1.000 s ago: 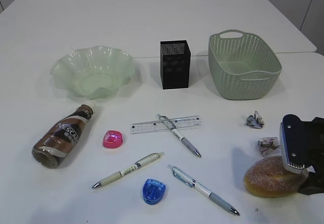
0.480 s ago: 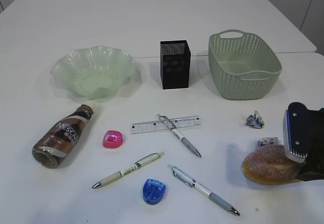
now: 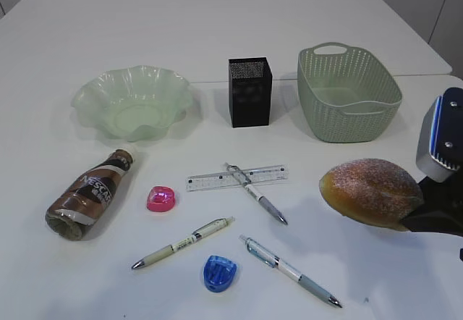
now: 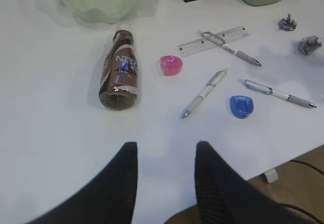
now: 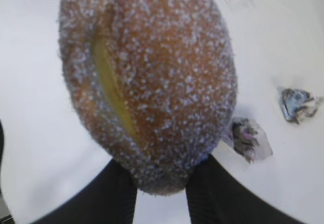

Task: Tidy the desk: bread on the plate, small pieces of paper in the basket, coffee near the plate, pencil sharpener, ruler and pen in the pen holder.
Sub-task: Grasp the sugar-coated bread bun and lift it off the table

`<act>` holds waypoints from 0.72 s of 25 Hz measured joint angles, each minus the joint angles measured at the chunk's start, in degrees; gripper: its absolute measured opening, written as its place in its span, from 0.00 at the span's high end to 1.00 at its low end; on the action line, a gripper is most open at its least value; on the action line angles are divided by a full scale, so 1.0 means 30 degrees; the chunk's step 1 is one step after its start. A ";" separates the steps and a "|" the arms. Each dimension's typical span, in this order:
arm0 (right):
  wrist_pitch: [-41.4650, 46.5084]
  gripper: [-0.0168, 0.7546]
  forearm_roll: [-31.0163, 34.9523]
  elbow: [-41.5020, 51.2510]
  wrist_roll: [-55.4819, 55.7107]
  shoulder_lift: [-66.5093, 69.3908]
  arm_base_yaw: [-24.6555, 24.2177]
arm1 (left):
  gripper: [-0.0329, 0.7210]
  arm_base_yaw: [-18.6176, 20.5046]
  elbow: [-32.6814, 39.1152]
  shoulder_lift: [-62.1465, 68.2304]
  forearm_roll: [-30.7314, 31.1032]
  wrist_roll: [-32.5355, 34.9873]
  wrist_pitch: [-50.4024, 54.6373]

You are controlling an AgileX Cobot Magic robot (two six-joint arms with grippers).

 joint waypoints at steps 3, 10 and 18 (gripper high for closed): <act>0.0883 0.67 0.0305 0.0046 0.0000 -0.0975 0.1109 | 0.60 0.0000 0.0000 0.0000 -0.0736 0.0578 0.0483; 0.2129 0.67 0.1205 0.0046 0.0034 -0.2934 0.3262 | 0.60 0.0000 0.0000 0.0000 -0.4330 0.5888 0.1376; 0.3150 0.67 0.1379 0.0046 0.0068 -0.3166 0.6386 | 0.53 -0.0383 0.0000 0.1782 -0.7673 1.1134 0.2043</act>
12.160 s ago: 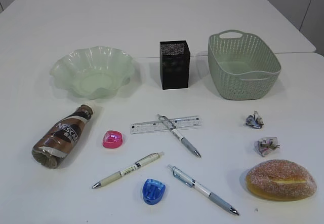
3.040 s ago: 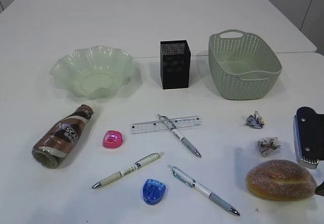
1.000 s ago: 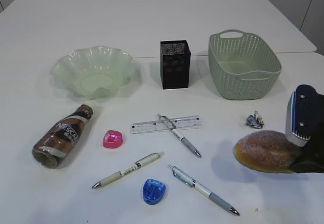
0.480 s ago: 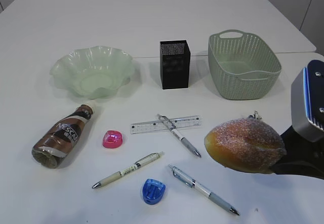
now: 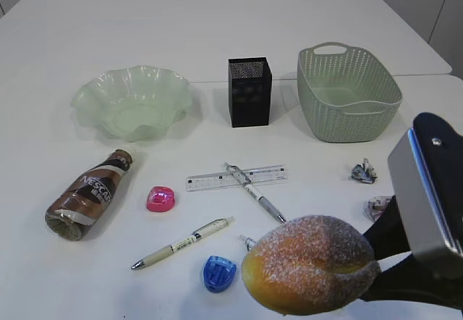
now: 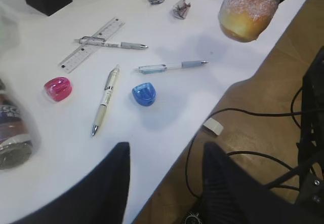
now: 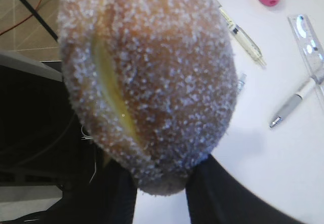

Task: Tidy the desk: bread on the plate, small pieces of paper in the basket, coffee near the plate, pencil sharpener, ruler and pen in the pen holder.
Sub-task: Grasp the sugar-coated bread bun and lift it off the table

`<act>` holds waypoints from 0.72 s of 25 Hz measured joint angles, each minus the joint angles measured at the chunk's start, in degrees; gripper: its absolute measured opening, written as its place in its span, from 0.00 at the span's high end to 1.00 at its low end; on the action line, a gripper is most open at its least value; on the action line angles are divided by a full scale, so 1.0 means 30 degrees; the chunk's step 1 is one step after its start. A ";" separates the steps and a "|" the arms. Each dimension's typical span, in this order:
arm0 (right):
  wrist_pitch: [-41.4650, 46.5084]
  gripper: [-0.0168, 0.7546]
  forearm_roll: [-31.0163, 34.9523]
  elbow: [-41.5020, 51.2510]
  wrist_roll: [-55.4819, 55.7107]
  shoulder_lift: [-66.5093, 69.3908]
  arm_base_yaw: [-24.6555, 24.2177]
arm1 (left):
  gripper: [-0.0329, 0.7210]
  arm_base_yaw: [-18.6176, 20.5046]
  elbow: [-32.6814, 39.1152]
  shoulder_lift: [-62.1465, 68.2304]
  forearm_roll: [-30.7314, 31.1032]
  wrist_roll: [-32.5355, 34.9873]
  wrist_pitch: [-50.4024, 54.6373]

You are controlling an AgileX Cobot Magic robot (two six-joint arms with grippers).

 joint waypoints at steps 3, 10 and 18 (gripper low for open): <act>0.0042 0.67 0.0000 0.0000 0.0000 0.0000 0.0934 | 0.45 -0.0479 0.0000 0.0714 -0.0576 0.1335 0.0000; -0.1802 0.67 0.0039 0.0049 0.0000 0.0088 0.1437 | 0.42 -0.2562 -0.0517 0.3956 -0.1362 0.3898 -0.0774; -0.4504 0.67 0.1423 -0.0224 -0.0404 0.2509 0.1437 | 0.41 -0.5506 -0.4128 0.9421 -0.1373 0.5364 -0.1423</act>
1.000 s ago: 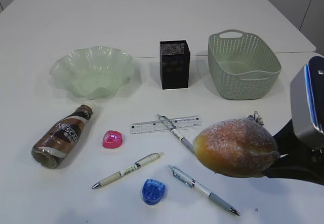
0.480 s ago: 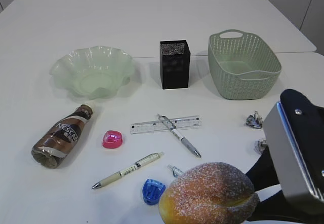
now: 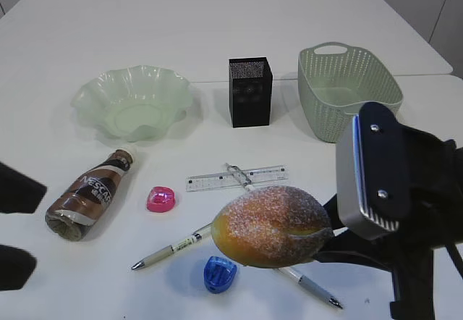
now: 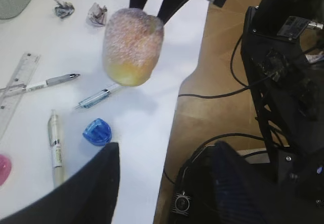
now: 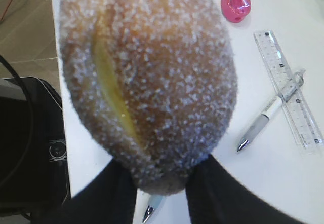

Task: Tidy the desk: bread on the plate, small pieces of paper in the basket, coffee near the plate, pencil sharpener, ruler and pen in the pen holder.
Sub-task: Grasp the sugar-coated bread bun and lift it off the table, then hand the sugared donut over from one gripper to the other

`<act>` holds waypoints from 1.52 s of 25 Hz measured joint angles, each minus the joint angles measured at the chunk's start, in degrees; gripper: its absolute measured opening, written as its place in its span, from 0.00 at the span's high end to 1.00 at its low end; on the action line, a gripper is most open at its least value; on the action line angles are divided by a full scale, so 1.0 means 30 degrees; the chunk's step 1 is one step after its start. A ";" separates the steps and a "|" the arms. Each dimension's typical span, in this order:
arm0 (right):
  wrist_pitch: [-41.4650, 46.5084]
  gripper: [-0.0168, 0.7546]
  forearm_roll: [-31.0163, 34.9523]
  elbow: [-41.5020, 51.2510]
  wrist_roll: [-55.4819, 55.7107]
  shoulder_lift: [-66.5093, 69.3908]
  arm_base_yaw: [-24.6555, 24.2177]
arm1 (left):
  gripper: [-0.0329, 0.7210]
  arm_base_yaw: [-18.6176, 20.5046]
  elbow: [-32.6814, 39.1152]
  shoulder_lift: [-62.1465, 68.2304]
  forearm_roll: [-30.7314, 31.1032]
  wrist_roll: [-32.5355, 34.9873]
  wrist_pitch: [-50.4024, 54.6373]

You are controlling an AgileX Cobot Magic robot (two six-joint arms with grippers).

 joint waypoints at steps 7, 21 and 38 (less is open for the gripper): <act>-0.0018 0.67 0.1794 -0.1580 -0.0073 0.1002 0.0017 | 0.41 -0.3284 -0.1693 0.3173 0.2581 0.0336 -0.0066; 0.1591 0.67 0.1933 -0.1667 -0.0114 0.1002 0.1513 | 0.40 -0.4546 -0.2322 0.4449 0.5576 0.0379 -0.2660; 0.1591 0.67 0.3363 -0.2451 -0.0480 0.1002 0.1530 | 0.33 -0.4546 -0.2351 0.5486 0.2528 0.1848 -0.4025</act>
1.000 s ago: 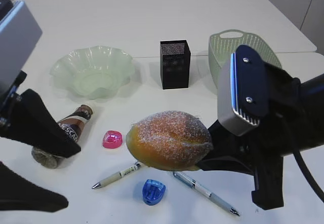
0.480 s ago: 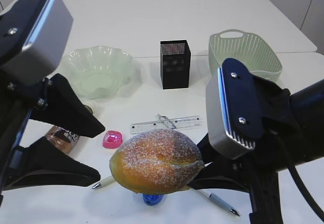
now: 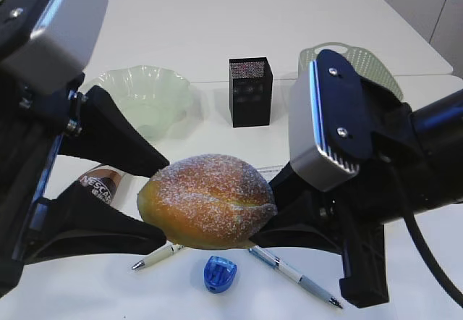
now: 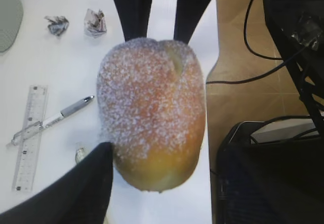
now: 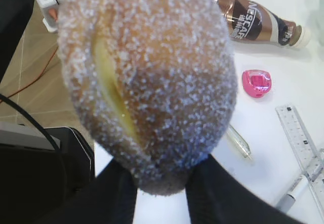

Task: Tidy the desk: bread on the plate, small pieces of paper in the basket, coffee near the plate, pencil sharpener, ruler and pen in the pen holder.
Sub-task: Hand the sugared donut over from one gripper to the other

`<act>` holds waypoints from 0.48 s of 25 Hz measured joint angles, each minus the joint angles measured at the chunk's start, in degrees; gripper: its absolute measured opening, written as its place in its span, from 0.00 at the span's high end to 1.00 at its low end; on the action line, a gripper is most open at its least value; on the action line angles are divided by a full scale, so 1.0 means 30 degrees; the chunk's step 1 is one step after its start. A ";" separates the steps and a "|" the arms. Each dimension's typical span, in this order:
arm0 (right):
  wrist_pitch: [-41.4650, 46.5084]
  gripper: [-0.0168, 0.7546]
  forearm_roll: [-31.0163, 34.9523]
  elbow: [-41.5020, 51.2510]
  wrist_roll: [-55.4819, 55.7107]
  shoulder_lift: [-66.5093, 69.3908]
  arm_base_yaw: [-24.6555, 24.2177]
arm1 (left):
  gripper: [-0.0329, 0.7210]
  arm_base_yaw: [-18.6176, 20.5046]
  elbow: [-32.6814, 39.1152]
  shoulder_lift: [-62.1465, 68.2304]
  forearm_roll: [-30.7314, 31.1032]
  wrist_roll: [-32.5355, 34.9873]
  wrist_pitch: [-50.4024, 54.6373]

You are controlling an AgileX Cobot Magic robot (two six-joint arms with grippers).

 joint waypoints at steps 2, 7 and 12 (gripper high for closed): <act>0.0109 0.67 0.0177 -0.0042 0.0000 0.0000 0.0000 | 0.33 0.0000 0.0000 0.0000 -0.0395 0.0264 -0.0203; 0.0296 0.67 0.0471 -0.0200 -0.0035 0.0000 0.0000 | 0.33 0.0000 0.0000 0.0044 -0.0989 0.0644 -0.0638; 0.0641 0.68 0.0658 -0.0888 -0.0035 0.0000 0.0000 | 0.33 0.0000 -0.0133 0.0044 -0.1111 0.0717 -0.1180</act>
